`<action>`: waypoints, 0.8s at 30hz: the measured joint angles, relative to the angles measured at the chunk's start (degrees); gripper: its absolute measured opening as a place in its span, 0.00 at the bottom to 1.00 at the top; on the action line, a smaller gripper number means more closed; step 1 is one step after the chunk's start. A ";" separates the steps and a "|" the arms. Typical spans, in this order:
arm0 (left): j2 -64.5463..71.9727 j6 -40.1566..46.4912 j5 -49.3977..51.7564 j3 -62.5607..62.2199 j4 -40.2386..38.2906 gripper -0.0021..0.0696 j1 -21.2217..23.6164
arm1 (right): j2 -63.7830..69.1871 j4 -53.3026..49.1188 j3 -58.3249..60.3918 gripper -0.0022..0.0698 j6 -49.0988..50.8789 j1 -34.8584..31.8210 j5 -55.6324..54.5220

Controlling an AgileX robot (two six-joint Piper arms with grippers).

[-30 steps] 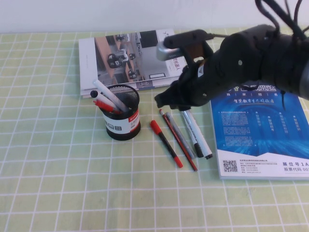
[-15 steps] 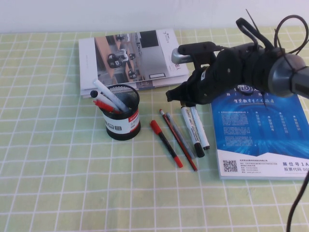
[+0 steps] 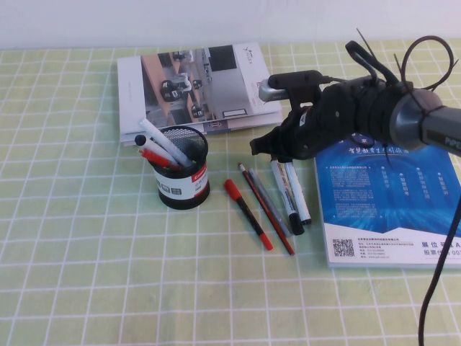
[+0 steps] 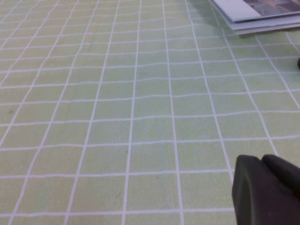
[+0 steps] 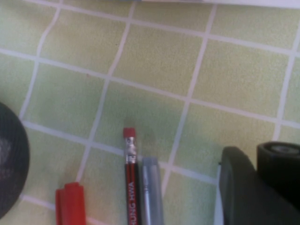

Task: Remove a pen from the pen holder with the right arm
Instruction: 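Take a marker out of the pen holder and lay it on the table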

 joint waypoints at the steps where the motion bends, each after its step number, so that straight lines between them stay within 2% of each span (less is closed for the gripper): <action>1: 0.00 0.00 0.00 0.00 0.00 0.02 0.00 | 0.26 0.00 0.00 0.14 0.00 0.00 -0.03; 12: 0.00 0.00 0.00 0.00 0.00 0.02 0.00 | 1.21 0.60 -0.09 0.17 0.00 0.00 0.20; 21: 0.00 0.00 0.00 0.00 0.00 0.02 0.00 | 1.21 1.72 -0.09 0.42 0.00 0.00 0.69; 24: 0.00 0.00 0.00 0.00 0.00 0.02 0.00 | 0.96 1.84 -0.09 0.45 0.00 0.00 1.46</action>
